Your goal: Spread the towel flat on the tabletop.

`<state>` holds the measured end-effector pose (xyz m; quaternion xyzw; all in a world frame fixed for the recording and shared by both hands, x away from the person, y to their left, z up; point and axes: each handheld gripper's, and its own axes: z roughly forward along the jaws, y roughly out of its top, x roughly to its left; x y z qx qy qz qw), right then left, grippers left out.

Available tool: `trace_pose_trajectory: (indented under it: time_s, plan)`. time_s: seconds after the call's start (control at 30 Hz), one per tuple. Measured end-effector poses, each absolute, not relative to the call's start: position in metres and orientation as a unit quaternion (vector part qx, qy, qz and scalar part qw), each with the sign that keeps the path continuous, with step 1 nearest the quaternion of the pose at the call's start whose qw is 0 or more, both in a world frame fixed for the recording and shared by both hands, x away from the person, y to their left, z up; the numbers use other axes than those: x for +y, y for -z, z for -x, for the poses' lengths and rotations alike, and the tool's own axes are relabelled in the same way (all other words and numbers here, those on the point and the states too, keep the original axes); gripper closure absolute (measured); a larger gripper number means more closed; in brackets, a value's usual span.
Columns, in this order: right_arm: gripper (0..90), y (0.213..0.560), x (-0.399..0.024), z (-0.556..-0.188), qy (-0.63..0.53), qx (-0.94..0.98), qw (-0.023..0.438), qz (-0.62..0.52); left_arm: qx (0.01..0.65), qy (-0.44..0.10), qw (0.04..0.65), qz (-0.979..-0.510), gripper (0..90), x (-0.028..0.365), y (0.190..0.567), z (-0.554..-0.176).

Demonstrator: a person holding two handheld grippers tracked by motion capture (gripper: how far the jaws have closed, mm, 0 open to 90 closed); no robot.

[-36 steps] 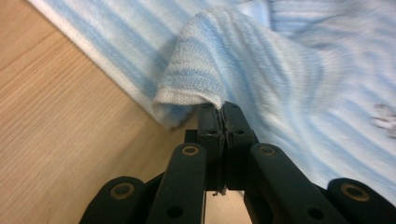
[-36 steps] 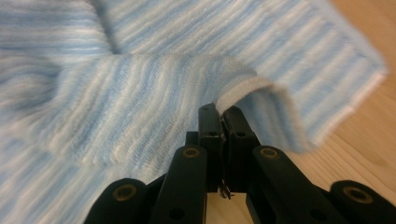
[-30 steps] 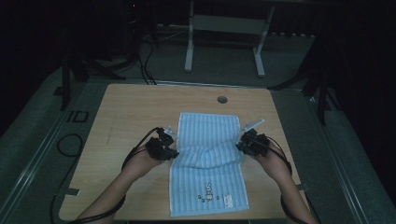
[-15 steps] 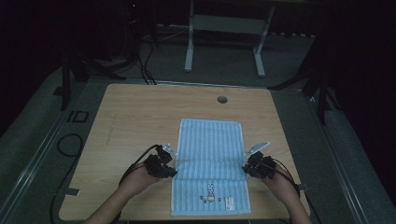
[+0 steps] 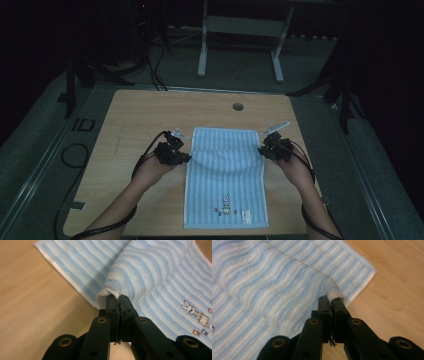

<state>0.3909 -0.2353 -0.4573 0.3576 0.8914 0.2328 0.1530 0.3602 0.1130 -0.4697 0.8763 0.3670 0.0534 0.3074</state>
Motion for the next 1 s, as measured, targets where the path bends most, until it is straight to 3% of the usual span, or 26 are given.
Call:
trace_pose_trajectory:
  time_s: [0.1, 0.2, 0.33, 0.37, 0.4, 0.43, 0.57, 0.73, 1.0]
  plan:
    - [87.2, 0.453, -0.234, -0.4, -0.235, 0.887, 0.154, -0.366, 0.377, -0.087, 0.31, -0.868, 87.5, 0.112, 0.467, -0.364]
    - [87.3, 0.451, -0.231, -0.401, -0.247, 0.883, 0.146, -0.371, 0.378, -0.059, 0.328, -0.864, 87.5, 0.111, 0.469, -0.363]
    - [83.5, 0.461, -0.235, -0.382, -0.245, 0.889, 0.14, -0.361, 0.359, -0.024, 0.285, -0.888, 86.6, 0.111, 0.488, -0.346]
    - [75.3, 0.475, -0.241, -0.37, -0.231, 0.896, 0.119, -0.361, 0.356, -0.016, 0.275, -0.893, 79.4, 0.112, 0.494, -0.342]
    - [75.3, 0.475, -0.241, -0.37, -0.231, 0.896, 0.119, -0.361, 0.359, -0.009, 0.261, -0.896, 72.0, 0.115, 0.5, -0.339]
    - [65.1, 0.49, -0.248, -0.359, -0.205, 0.9, 0.122, -0.364, 0.363, -0.011, 0.251, -0.897, 66.1, 0.117, 0.504, -0.336]
    - [61.7, 0.498, -0.267, -0.343, -0.215, 0.888, 0.12, -0.389, 0.373, -0.036, 0.259, -0.89, 59.4, 0.131, 0.501, -0.319]
    - [61.7, 0.492, -0.274, -0.308, -0.251, 0.882, 0.113, -0.383, 0.298, -0.021, 0.298, -0.907, 59.4, 0.113, 0.49, -0.281]
    - [58.7, 0.506, -0.243, -0.268, -0.253, 0.909, 0.071, -0.323, 0.242, 0.013, 0.268, -0.932, 56.7, 0.075, 0.518, -0.255]
